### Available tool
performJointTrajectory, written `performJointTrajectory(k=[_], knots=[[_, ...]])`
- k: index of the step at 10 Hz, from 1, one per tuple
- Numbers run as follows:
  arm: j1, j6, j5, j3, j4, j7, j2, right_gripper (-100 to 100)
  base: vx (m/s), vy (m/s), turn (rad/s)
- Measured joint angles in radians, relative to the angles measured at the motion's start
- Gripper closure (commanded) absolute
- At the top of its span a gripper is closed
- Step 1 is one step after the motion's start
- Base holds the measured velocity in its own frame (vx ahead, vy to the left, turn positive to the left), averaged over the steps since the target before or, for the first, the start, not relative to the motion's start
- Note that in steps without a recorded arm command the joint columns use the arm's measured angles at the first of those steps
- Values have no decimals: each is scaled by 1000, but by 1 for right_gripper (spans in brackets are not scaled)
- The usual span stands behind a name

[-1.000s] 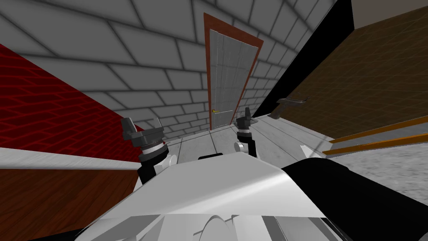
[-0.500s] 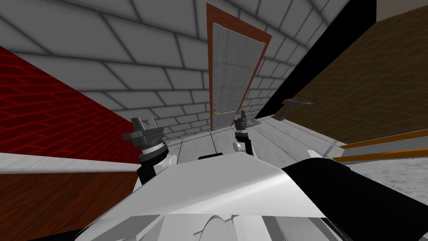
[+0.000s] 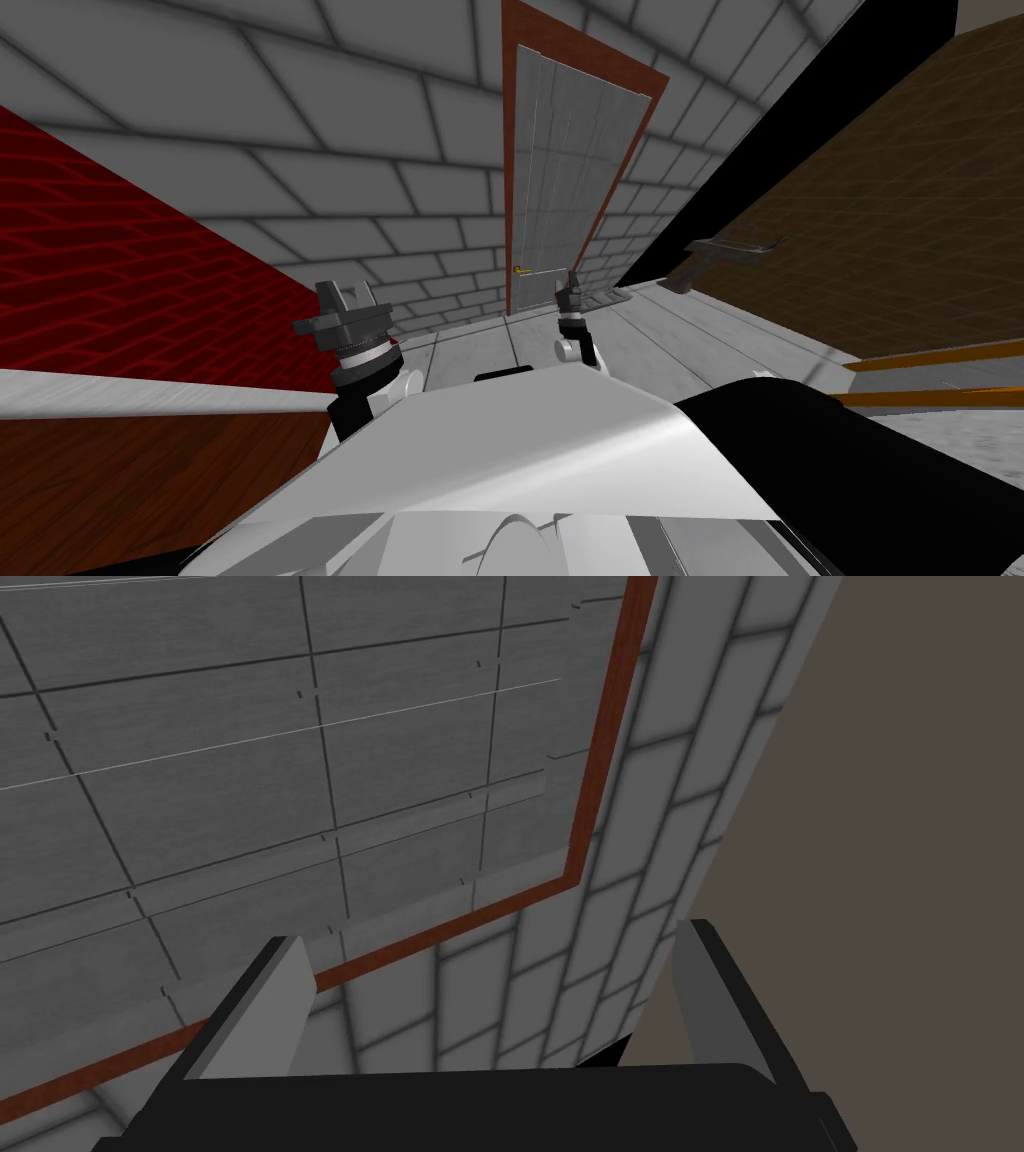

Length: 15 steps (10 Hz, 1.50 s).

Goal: Pull the door open

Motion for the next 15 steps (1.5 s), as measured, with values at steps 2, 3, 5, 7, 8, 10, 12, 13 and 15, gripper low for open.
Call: performJointTrajectory(k=[2, 3, 5, 7, 8, 10, 12, 13, 15], knots=[[-19, -20, -2, -3, 68, -12, -11, -100, 104, -17, 76], [-25, -24, -2, -2, 95, -17, -16, -100, 96, -8, 75], [-42, -37, -3, -4, 148, -26, -23, -100, 55, -6, 34], [-56, -49, -5, -6, 200, -36, -33, -100, 63, -8, 49], [-53, -56, -6, -5, 215, -40, -37, -100, 59, -16, 55], [-75, -68, -6, -7, 267, -45, -41, -100, 47, -15, 39], [-83, -86, -8, -8, 319, -56, -52, -100, 73, -13, 54], [-91, -92, -8, -9, 342, -61, -55, -100, 62, -13, 62], [-103, -114, -8, -7, 407, -69, -60, -100, 77, -17, 83]])
